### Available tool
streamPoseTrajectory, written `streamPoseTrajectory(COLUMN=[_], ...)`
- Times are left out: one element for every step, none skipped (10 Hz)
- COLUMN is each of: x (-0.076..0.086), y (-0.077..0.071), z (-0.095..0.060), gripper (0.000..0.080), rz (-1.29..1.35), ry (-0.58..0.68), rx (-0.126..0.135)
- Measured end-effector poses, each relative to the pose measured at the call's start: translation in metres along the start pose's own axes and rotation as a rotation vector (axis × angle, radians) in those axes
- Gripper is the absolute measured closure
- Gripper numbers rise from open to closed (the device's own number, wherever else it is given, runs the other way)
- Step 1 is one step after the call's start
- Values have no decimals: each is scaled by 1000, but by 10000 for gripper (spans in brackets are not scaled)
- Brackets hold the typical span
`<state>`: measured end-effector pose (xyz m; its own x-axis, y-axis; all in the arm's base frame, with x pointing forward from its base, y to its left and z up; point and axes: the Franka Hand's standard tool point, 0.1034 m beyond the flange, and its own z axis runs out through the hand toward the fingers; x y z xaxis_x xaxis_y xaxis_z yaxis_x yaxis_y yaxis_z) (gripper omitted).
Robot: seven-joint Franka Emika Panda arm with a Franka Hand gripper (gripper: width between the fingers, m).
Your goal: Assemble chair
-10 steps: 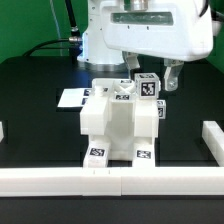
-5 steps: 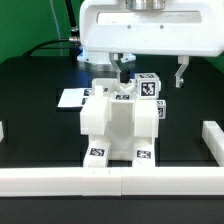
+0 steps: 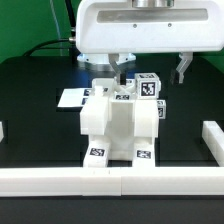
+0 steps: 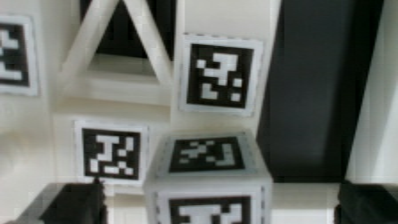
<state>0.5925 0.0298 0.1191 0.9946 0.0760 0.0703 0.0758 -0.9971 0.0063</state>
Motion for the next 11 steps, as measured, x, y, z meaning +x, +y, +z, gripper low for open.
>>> streamPoseTrajectory(x=[0, -1, -1, -1, -1, -1, -1, -1, -1, -1, -1], y=[0, 2, 3, 3, 3, 3, 3, 3, 2, 2, 2], z=[0, 1, 1, 1, 1, 1, 1, 1, 1, 1, 1], gripper=[151, 273, 408, 408, 514, 514, 514, 514, 514, 514, 514], rz=[-55, -39, -39, -39, -39, -39, -32, -13, 16, 72, 140], ry=[2, 1, 1, 1, 2, 2, 1, 1, 2, 1, 1], rx=[-3, 2, 2, 2, 2, 2, 2, 2, 3, 3, 5])
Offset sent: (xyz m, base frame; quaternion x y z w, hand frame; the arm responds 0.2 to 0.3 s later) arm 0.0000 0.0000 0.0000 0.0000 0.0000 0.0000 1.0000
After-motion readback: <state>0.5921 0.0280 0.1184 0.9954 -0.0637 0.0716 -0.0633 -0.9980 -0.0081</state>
